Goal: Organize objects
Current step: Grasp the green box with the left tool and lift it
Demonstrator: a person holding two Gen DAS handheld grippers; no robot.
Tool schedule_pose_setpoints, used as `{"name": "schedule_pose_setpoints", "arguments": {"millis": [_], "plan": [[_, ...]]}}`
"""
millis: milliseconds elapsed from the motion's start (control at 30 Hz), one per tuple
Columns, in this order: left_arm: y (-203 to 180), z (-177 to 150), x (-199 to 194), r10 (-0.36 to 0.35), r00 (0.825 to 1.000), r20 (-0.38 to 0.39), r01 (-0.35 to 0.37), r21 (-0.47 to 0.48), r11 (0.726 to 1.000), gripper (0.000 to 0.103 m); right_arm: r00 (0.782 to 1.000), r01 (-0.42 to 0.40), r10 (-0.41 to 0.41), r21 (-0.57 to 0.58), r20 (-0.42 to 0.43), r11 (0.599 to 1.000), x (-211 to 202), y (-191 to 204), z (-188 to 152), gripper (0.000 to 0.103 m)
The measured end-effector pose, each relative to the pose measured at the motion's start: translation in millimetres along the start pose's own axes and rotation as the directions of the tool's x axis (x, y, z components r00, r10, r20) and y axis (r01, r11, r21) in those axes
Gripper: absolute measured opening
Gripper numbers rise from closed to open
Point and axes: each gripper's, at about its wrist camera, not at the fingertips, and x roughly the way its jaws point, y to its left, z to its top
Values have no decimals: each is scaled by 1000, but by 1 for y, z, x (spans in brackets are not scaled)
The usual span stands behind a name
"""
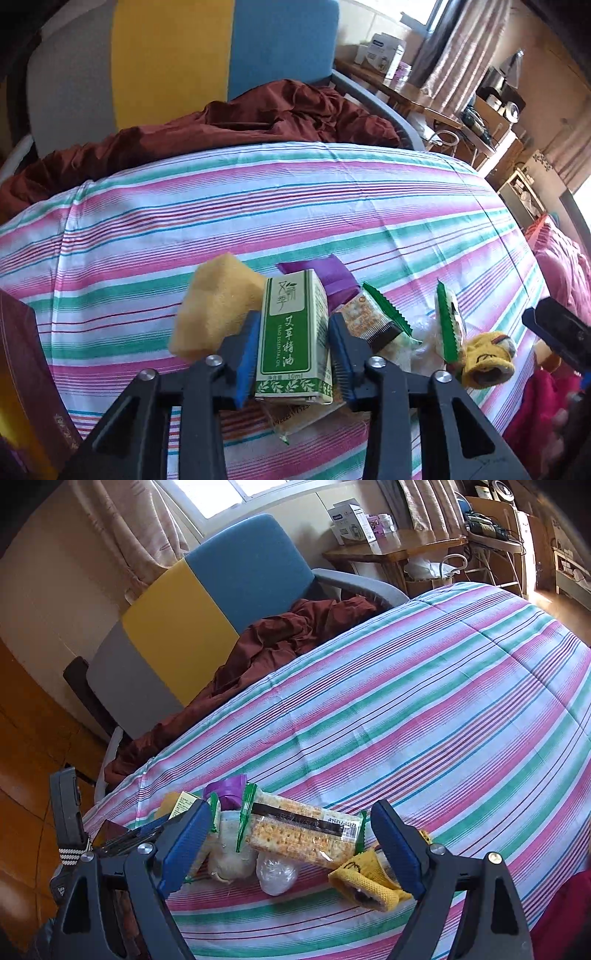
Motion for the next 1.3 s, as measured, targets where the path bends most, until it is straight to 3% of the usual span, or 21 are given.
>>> {"name": "schedule_pose_setpoints", "arguments": {"millis": [200, 233, 600, 633, 700, 733, 800, 933, 1000, 1033, 1167, 1300], "plan": [[-4, -39, -29, -51, 998, 29, 50, 54, 997, 34, 1000, 16, -16, -11, 1, 1000, 1, 1, -1, 89], [-3, -49, -33, -60, 998, 25, 59, 55, 997, 30, 1000, 20, -20, -13, 0, 1000, 1, 1, -1, 89], [-9, -139, -39, -90, 995, -43, 93, 71, 993, 33, 998, 54, -55, -20, -11, 998, 4, 0, -3, 89], [-9, -140, -39, -93, 995, -38, 96, 73, 993, 36, 998, 57, -57, -20, -12, 998, 4, 0, -2, 89], [-12, -138, -40, -116, 993, -38, 118, 62, 991, 58, 998, 60, -60, -20, -13, 998, 4, -1, -3, 89], [-13, -136, -41, -110, 994, -26, 111, 62, 992, 64, 998, 61, -62, -19, -14, 998, 4, -1, -3, 89], [-17, -131, -39, -101, 995, -13, 102, 81, 991, 68, 998, 62, -62, -14, -18, 998, 5, -2, -2, 89], [-24, -126, -24, -46, 999, -19, 48, 124, 991, 60, 998, 67, -67, 2, -19, 998, 5, -5, -1, 89], [-25, -127, -23, 3, 1000, 11, -5, 135, 991, 39, 998, 70, -69, 18, -7, 997, 3, -8, 0, 89], [-23, -127, -22, 14, 1000, 19, -17, 131, 991, 36, 997, 70, -71, 35, 4, 997, 0, -11, 1, 89], [-20, -133, -20, 8, 999, 53, -15, 136, 991, 36, 996, 61, -72, 165, 57, 984, -12, -37, 7, 89], [-25, -141, -18, 36, 995, 95, -53, 179, 982, 36, 997, 59, -73, 297, 37, 953, -11, -65, 7, 89]]}}
